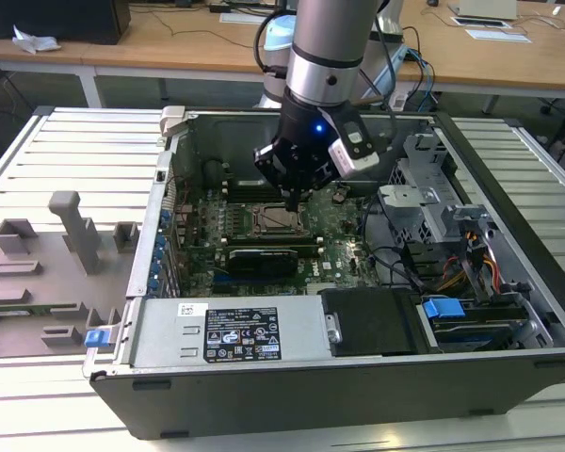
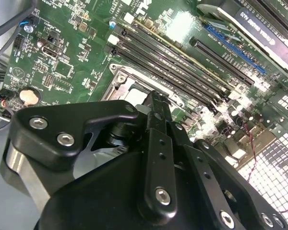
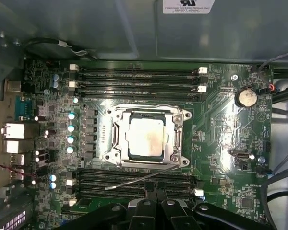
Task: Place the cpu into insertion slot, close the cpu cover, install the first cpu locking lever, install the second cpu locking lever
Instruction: 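Install the second cpu locking lever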
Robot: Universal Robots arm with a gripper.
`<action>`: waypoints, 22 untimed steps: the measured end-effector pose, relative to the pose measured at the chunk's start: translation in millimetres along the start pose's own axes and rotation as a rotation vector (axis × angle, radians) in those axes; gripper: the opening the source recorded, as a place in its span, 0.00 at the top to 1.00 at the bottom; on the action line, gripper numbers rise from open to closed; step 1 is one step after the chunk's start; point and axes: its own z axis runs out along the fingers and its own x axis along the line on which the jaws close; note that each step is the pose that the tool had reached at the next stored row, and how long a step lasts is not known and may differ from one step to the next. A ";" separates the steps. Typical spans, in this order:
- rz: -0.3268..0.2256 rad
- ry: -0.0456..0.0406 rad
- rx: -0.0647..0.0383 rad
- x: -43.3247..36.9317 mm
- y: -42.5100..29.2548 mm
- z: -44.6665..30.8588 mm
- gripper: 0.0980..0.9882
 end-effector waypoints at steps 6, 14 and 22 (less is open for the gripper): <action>0.000 -0.0001 -0.005 -0.5 -0.9 7.0 0.99; -0.009 -0.0051 -0.114 12.0 -15.7 15.5 0.99; -0.012 -0.0072 -0.158 33.0 -30.9 24.4 0.99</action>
